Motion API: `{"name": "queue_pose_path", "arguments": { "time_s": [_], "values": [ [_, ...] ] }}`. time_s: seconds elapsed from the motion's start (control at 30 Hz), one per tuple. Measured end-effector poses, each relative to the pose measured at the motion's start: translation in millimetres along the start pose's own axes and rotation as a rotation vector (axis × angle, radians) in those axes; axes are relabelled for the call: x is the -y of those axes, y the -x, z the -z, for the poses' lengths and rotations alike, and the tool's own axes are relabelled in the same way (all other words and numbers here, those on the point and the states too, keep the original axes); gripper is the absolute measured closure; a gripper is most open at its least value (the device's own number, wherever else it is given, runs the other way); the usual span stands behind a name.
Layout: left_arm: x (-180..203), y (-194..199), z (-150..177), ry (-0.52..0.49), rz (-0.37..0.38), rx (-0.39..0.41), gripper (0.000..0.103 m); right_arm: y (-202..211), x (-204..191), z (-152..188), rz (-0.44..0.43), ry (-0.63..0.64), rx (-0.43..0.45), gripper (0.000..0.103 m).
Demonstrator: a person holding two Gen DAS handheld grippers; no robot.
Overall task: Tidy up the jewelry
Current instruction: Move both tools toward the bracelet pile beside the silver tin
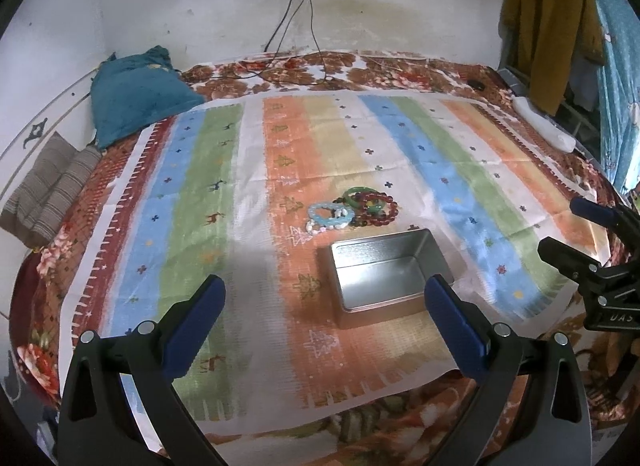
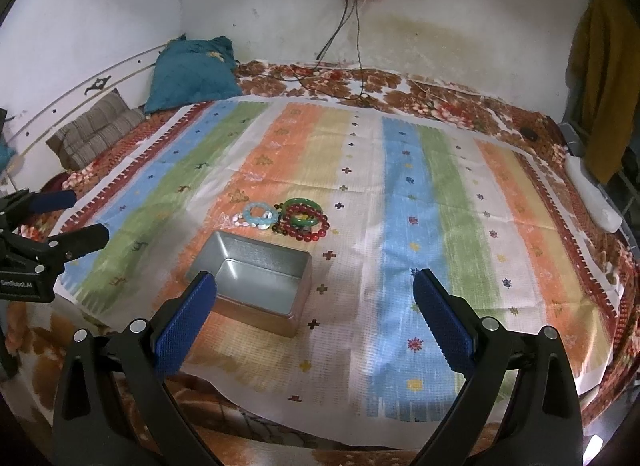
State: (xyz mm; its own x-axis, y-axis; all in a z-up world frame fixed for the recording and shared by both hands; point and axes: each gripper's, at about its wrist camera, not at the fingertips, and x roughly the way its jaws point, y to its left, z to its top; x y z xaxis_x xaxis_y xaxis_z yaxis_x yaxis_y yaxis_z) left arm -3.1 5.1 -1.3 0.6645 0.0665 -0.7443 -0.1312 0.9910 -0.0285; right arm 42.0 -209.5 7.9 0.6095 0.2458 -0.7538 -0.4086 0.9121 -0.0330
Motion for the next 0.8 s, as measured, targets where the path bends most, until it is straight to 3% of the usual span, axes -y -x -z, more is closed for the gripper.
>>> {"name": "queue_pose_path", "arguments": {
  "time_s": [0.2,0.8],
  "values": [
    [0.5,-3.0,-1.0,-0.002,-0.028,-0.017,0.005,-0.5,-0.7,-0.6,0.002,0.005,-0.004,0.004],
    [-2.1,-7.8,-1.5,0.017,-0.013,-0.034,0.005,-4.2,-0.2,-2.1,0.006,-0.007,-0.014,0.004]
  ]
}}
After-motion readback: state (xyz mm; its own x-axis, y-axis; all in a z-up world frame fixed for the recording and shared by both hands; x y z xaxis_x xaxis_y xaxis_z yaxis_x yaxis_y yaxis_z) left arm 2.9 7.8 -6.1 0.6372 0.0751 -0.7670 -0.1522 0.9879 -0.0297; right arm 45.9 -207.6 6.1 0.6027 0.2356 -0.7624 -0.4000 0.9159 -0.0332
